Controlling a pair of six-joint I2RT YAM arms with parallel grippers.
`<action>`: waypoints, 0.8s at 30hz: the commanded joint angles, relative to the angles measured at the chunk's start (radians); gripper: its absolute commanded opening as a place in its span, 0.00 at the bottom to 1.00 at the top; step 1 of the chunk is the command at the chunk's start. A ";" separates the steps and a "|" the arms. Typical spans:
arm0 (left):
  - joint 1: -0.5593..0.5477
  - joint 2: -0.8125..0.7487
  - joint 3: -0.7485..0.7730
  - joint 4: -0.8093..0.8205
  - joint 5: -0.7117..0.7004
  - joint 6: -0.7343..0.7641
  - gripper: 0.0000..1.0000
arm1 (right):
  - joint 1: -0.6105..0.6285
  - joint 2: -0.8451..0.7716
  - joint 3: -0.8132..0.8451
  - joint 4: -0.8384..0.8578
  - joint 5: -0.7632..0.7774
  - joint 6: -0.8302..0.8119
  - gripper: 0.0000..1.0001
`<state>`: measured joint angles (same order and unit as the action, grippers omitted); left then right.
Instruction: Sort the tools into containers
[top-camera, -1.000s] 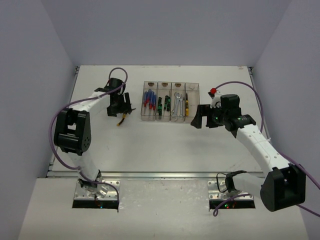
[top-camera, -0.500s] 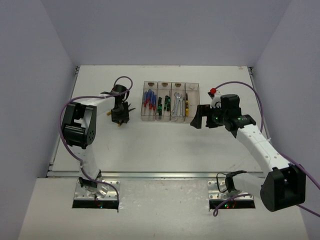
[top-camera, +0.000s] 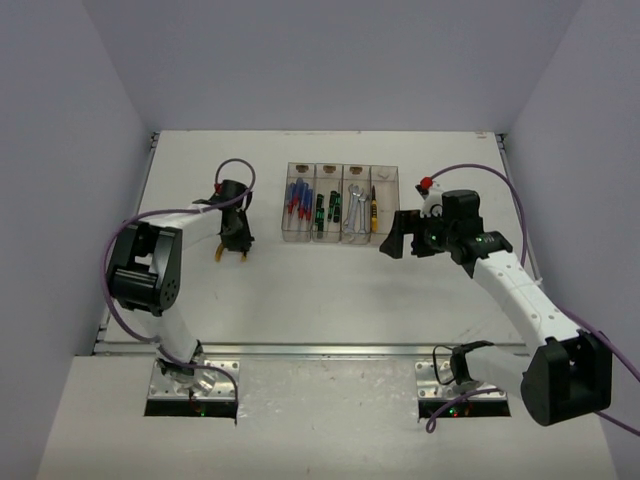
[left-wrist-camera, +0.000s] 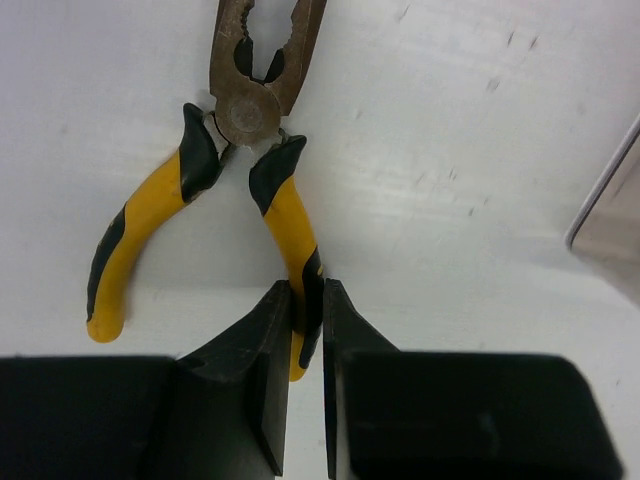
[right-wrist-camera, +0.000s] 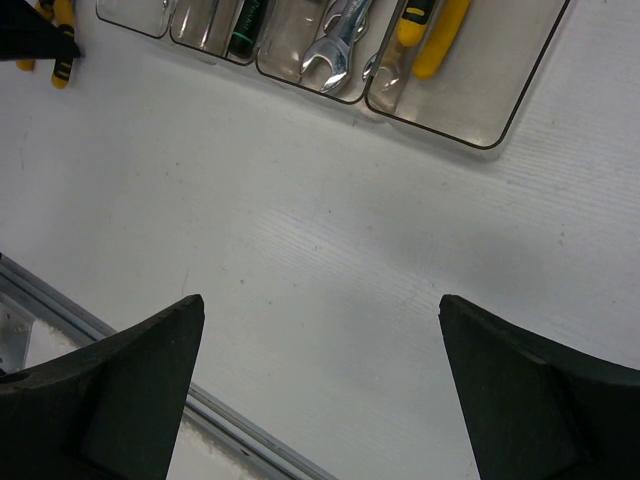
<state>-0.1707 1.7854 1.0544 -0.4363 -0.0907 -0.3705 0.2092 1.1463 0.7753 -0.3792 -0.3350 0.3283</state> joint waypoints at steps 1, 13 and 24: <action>-0.011 -0.223 -0.122 0.082 0.003 -0.104 0.00 | -0.001 -0.032 -0.019 0.078 -0.104 0.002 0.99; -0.052 -0.862 -0.515 0.365 0.339 -0.191 0.00 | 0.051 -0.048 -0.180 0.437 -0.446 0.292 0.96; -0.060 -1.186 -0.669 0.530 0.619 -0.303 0.00 | 0.418 -0.011 -0.149 0.597 0.085 0.595 0.93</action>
<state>-0.2234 0.6368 0.3921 -0.0962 0.3655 -0.6207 0.5039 1.1042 0.5402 0.0969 -0.5043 0.8010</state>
